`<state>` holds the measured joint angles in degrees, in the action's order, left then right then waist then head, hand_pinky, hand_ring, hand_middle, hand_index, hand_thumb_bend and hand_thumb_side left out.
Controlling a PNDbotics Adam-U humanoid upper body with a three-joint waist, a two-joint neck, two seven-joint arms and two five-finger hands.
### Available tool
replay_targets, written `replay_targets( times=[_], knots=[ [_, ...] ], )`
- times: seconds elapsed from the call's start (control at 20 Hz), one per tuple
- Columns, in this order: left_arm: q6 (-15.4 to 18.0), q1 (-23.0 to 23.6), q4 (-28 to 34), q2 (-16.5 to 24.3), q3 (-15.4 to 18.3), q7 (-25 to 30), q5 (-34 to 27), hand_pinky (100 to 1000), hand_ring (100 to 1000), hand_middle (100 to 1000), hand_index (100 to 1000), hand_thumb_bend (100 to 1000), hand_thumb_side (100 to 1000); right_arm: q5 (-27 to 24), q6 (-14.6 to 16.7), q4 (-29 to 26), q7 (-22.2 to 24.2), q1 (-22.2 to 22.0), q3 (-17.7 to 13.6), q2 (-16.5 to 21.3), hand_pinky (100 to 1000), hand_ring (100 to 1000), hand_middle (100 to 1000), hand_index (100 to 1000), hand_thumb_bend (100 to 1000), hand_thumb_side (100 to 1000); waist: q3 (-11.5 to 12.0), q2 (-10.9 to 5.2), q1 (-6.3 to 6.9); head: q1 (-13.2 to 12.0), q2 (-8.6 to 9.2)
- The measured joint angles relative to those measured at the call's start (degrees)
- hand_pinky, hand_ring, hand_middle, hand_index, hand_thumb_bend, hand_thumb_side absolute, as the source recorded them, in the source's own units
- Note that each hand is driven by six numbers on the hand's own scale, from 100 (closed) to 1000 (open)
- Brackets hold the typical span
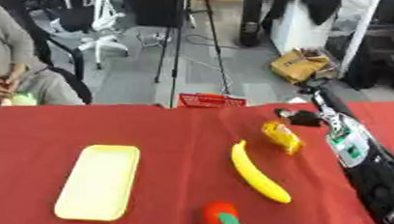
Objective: Pick up objects on the table and place them in the box.
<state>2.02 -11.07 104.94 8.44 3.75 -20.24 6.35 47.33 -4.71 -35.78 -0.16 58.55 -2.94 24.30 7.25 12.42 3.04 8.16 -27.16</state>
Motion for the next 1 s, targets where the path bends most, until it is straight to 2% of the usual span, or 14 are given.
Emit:
replay_targets(
  times=[0.1,0.15,0.3,0.45,0.65,0.7,0.9,1.0],
  knots=[
    [0.02,-0.01,0.00,-0.04,-0.07,0.07,-0.24,526,758,737,745,638,821,1.33,-0.53,0.36,1.11,-0.02,0.12,-0.32,965,940,939,905,650,432,0.39,0.33,0.05,0.43,0.13],
    [0.05,-0.02,0.00,-0.08,-0.07,0.10,-0.29,525,758,737,745,637,821,1.82,-0.76,0.43,1.55,-0.02,0.12,-0.37,1000,964,956,911,659,409,0.50,0.36,0.05,0.57,0.22],
    [0.12,-0.04,0.00,-0.50,-0.13,0.20,-0.61,525,759,737,745,637,821,3.11,-1.80,0.71,2.46,-0.02,-0.02,-0.38,1000,966,957,913,661,403,1.09,1.44,0.17,1.14,0.55],
    [0.20,-0.10,0.00,-0.52,-0.40,0.32,-0.83,525,759,737,745,637,821,3.86,-2.90,1.09,2.82,-0.06,-0.28,-0.38,990,957,954,913,660,393,1.11,1.65,0.40,1.49,0.56],
    [0.22,-0.11,0.00,-0.52,-0.43,0.48,-1.06,526,759,737,745,636,822,3.93,-3.60,1.80,3.27,-0.20,-0.58,-0.38,858,891,920,914,655,377,0.79,1.65,0.40,1.65,0.56],
    [0.24,-0.11,0.00,-0.52,-0.43,0.52,-1.07,526,759,737,745,636,822,3.82,-3.70,2.02,3.39,-0.31,-0.60,-0.38,850,887,919,914,655,376,0.68,1.65,0.40,1.65,0.56],
    [0.25,-0.11,0.00,-0.52,-0.45,0.64,-1.07,527,759,738,745,635,823,2.96,-3.98,2.52,3.80,-0.57,-0.60,-0.37,682,750,888,909,632,355,0.38,1.65,0.40,1.65,0.56],
    [0.26,-0.11,0.00,-0.52,-0.49,0.72,-1.07,527,759,738,745,635,823,2.72,-3.93,2.52,3.90,-0.52,-0.60,-0.34,659,728,881,907,623,352,0.20,1.65,0.40,1.65,0.56]
  ],
)
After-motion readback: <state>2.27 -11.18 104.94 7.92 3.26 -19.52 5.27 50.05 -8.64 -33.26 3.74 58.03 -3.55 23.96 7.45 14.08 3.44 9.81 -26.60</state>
